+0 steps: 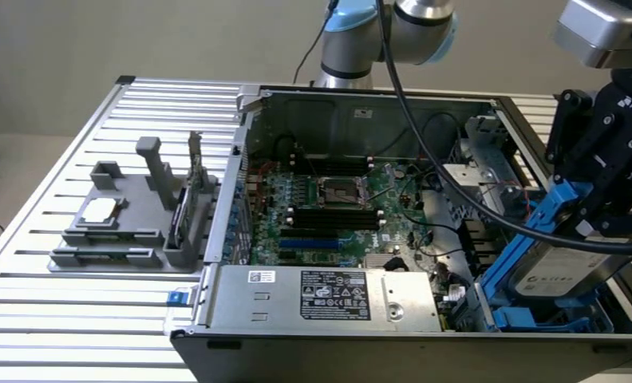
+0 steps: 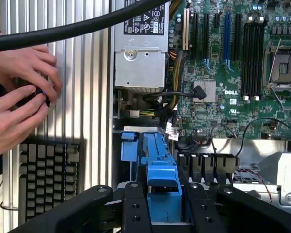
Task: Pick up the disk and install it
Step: 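Insert the disk into the insertion slot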
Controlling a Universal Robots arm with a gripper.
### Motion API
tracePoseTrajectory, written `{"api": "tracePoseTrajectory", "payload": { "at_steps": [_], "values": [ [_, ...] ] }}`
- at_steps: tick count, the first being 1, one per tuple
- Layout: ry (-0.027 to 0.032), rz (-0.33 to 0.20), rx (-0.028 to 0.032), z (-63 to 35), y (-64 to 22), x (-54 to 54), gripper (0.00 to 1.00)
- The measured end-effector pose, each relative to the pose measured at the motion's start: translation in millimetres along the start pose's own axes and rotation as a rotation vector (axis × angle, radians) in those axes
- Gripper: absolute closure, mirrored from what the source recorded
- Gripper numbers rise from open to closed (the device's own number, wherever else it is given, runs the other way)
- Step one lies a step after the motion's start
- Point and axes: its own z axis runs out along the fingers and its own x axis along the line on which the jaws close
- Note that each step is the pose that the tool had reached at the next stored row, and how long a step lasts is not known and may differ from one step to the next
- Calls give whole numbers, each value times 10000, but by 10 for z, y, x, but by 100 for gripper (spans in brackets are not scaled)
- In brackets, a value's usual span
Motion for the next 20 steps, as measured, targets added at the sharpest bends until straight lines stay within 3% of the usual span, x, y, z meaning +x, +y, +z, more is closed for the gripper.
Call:
{"api": "tracePoseTrajectory", "payload": {
  "at_steps": [20],
  "values": [
    [2,37,40,109,-4,-4,67]
  ]
}}
